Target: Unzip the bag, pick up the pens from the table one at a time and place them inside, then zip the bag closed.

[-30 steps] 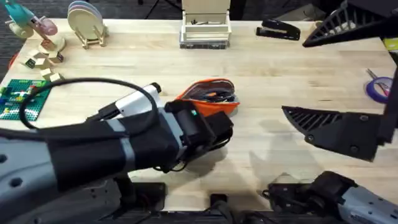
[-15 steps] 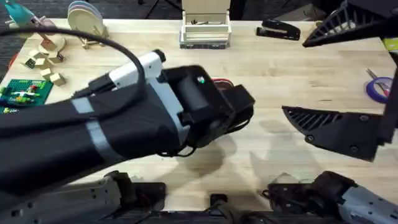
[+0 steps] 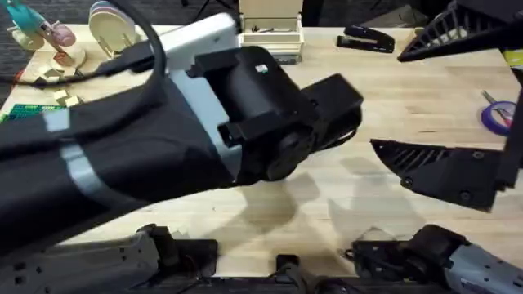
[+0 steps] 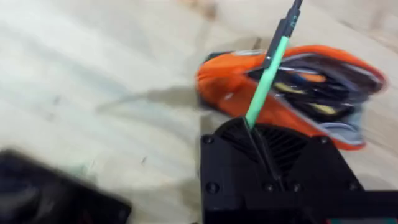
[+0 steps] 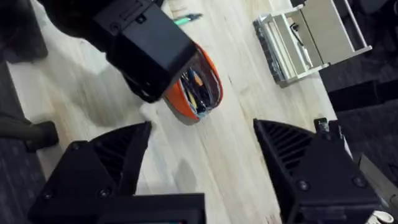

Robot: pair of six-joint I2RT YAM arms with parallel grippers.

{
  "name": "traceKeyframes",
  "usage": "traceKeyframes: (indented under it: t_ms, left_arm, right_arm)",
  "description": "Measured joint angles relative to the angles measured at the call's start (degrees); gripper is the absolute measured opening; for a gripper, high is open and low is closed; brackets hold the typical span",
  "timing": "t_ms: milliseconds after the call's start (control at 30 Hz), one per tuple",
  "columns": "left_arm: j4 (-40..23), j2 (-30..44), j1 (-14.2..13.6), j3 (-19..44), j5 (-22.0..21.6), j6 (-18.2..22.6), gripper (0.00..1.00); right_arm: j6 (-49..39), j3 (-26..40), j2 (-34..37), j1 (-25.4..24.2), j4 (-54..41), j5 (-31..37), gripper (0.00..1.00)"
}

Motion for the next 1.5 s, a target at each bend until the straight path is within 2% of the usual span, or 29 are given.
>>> traceKeyframes:
  t_ms: [133, 300, 433, 567, 733, 967, 1000, 1133, 1167, 1300, 1500]
  left_arm:
    - [8.49, 0.00, 0.00, 0.00, -2.15, 12.29, 0.041]
    - [16.57, 0.00, 0.35, 0.00, -2.49, 26.97, 0.041]
    - [20.69, 0.00, 2.31, 0.00, -1.21, 37.58, 0.041]
    - [24.05, 0.00, 5.35, 0.00, 2.29, 47.97, 0.041]
    - [27.57, 0.00, 8.92, 0.00, 8.96, 61.57, 0.042]
    - [28.70, 0.00, 13.96, 0.00, 22.67, 80.78, 0.042]
    - [28.68, 0.00, 16.82, 0.00, 28.23, 87.13, 0.042]
    - [28.72, 0.00, 20.82, -0.16, 35.49, 96.20, 0.042]
    - [28.78, 0.00, 23.22, -0.99, 40.07, 103.12, 0.042]
    - [28.72, 0.00, 25.42, -2.39, 44.05, 108.87, 0.042]
    - [29.82, 0.00, 27.27, -4.81, 46.10, 111.87, 0.042]
  right_arm:
    - [-0.02, 0.00, 0.02, 0.00, 0.00, 0.00, 0.996]
    - [-0.02, 0.00, 0.02, 0.00, 0.00, 0.00, 0.996]
    - [-0.02, 0.00, 0.00, 0.00, 0.00, 0.00, 0.996]
    - [-0.02, 0.00, 0.00, 0.00, 0.00, 0.00, 0.996]
    - [-0.02, 0.00, 0.01, 0.00, 0.00, -0.01, 0.996]
    - [-0.03, 0.00, 0.01, 0.00, 0.00, 0.00, 0.996]
    - [-0.02, 0.00, 0.01, 0.00, 0.00, 0.00, 0.996]
    - [-0.04, 0.00, 0.02, 0.00, 0.00, 0.00, 0.996]
    - [-0.02, 0.00, 0.02, 0.00, 0.00, 0.00, 0.996]
    - [-0.04, 0.00, 0.00, 0.00, 0.00, 0.00, 0.996]
    - [-0.04, 0.00, 0.01, 0.00, 0.00, 0.00, 0.996]
